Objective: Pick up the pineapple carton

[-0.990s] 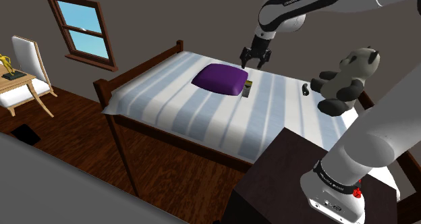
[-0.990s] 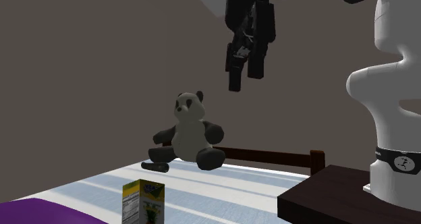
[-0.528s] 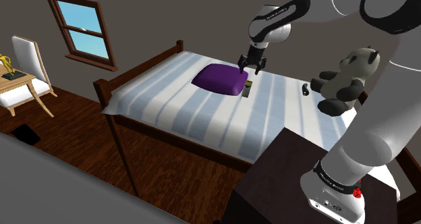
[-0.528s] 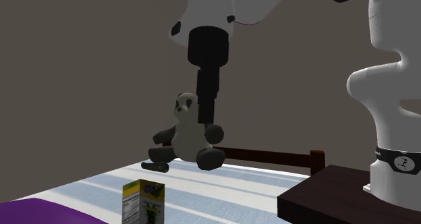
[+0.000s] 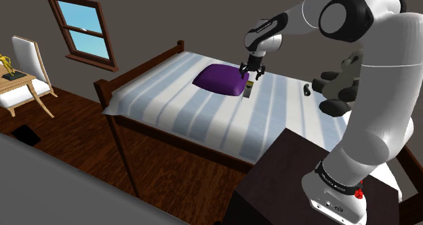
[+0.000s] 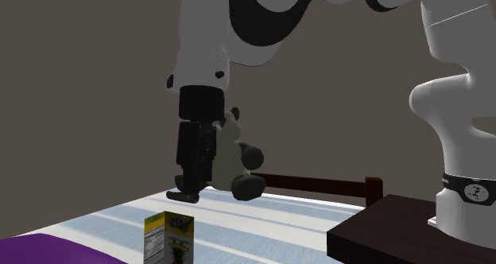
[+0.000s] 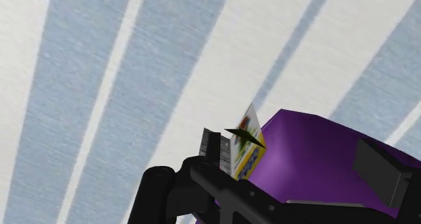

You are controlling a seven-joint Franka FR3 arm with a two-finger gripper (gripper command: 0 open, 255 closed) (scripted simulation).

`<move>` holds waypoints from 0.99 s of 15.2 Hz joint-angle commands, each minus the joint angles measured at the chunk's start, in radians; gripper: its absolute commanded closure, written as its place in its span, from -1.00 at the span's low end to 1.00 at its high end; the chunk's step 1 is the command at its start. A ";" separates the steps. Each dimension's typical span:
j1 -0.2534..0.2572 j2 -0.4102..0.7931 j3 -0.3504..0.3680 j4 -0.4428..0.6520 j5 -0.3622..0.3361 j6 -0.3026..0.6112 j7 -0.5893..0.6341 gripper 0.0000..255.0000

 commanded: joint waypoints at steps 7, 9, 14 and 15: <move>-0.056 0.197 -0.003 0.153 0.038 0.013 0.008 -1.00; -0.058 0.214 0.001 0.152 0.043 0.031 0.006 -1.00; -0.063 0.246 0.008 0.151 0.052 0.063 0.001 -1.00; -0.063 0.246 0.008 0.152 0.052 0.062 0.001 1.00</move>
